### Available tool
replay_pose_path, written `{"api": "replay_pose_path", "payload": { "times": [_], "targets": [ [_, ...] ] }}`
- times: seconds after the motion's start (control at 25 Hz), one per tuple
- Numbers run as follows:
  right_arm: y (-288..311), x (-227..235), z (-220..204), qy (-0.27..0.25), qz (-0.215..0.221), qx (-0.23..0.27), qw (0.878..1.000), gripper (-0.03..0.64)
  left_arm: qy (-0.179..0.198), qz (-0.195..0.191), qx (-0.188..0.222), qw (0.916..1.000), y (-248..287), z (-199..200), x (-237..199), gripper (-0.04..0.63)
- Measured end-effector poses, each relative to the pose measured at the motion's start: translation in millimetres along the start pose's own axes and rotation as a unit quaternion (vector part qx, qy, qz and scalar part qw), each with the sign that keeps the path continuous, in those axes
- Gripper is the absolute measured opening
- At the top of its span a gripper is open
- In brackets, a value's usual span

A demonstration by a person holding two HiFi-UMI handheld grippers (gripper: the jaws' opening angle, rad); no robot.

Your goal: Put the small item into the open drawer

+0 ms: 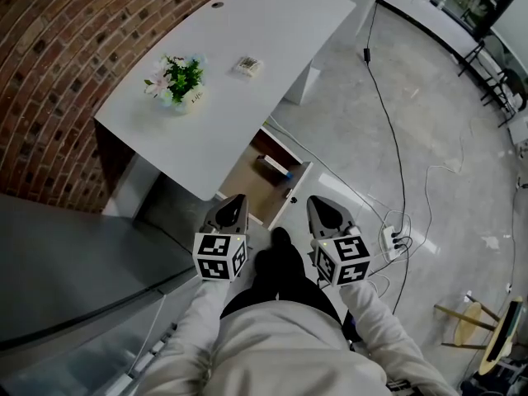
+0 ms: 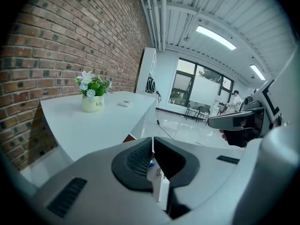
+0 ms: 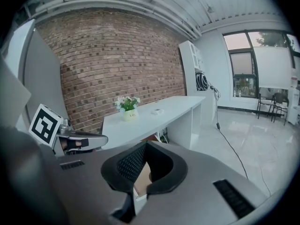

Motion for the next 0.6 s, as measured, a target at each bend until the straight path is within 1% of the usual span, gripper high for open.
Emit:
{"api": "replay_pose_path", "payload": {
  "times": [0.32, 0.6],
  "targets": [
    [2, -9, -4, -0.014, -0.004, -0.004, 1.000, 0.026, 0.001, -0.004, -0.005, 1.0000, -2, -3, -3, 0.028],
    [11, -9, -5, -0.016, 0.007, -0.011, 1.000, 0.026, -0.006, 0.005, -0.008, 0.9999, -1, -5, -10, 0.028]
  ]
}}
Point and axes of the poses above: the fingertips, and each gripper's own axes: y forward along the fingers, x to its right, z out of its top, the point moved 4 cm from there along -y, backward along the fingers, and after that the axes turned 8 degrees about -z, right-handed, at the moved point
